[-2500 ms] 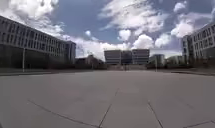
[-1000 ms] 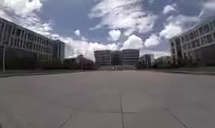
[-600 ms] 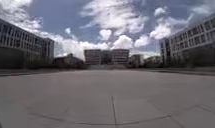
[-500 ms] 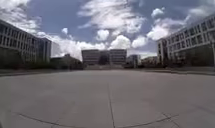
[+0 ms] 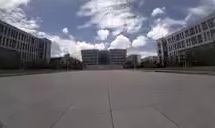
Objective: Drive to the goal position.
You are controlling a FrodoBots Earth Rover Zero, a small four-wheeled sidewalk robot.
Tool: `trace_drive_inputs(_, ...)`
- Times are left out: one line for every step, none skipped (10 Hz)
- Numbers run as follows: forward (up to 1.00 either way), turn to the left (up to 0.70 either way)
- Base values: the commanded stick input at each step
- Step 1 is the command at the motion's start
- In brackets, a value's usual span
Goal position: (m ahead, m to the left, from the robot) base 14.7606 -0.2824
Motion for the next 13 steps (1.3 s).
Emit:
trace_drive_inputs(1.00,0.19)
trace_drive_inputs(1.00,0.42)
trace_drive_inputs(1.00,0.18)
trace_drive_inputs(1.00,0.02)
trace_drive_inputs(1.00,0.02)
trace_drive_inputs(1.00,0.02)
trace_drive_inputs(1.00,0.02)
trace_drive_inputs(1.00,0.02)
trace_drive_inputs(1.00,0.02)
trace_drive_inputs(1.00,0.02)
trace_drive_inputs(1.00,0.02)
trace_drive_inputs(1.00,0.02)
trace_drive_inputs(1.00,0.02)
